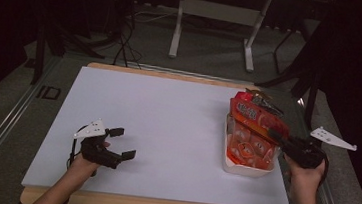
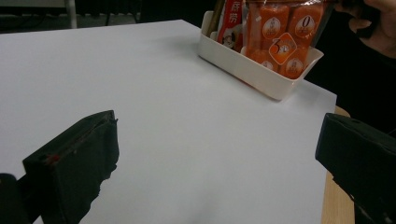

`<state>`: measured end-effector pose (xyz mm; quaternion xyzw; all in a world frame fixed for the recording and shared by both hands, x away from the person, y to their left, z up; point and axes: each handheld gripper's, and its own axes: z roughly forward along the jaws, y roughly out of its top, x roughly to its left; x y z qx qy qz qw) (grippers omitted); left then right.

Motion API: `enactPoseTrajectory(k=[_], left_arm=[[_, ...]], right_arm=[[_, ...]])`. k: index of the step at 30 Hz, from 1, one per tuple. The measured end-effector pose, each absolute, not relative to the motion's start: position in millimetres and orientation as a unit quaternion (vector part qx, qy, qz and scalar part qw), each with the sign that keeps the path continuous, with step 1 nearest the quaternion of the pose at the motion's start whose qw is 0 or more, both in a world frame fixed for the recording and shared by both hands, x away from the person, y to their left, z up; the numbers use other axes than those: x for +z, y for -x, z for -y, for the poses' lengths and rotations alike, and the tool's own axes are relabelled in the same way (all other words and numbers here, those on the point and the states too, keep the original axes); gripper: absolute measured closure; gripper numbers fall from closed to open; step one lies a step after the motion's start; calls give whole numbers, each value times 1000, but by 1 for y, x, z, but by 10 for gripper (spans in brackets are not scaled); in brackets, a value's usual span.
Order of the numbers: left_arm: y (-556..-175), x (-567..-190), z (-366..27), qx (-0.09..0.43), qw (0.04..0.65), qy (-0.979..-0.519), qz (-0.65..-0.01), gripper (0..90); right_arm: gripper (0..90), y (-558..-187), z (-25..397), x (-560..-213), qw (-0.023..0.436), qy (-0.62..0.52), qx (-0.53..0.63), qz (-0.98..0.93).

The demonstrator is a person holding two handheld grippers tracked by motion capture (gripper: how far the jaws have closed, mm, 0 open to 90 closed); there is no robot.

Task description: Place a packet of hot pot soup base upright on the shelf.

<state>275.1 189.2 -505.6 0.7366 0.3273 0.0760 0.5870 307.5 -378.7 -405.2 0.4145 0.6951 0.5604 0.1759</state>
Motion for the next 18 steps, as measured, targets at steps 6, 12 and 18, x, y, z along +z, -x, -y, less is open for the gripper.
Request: enactPoseTrajectory(k=[6, 12, 18], left_arm=[[-274, -506, -188, 77, 584, -739, -326, 0], [-274, -506, -189, 77, 585, -739, -326, 0], [-274, -506, -189, 76, 585, -738, -327, 0]], right_arm=[[557, -303, 370, -378, 206, -396, 566, -693], [393, -298, 358, -353, 223, -377, 570, -695], [292, -292, 343, -334, 226, -356, 582, -695]])
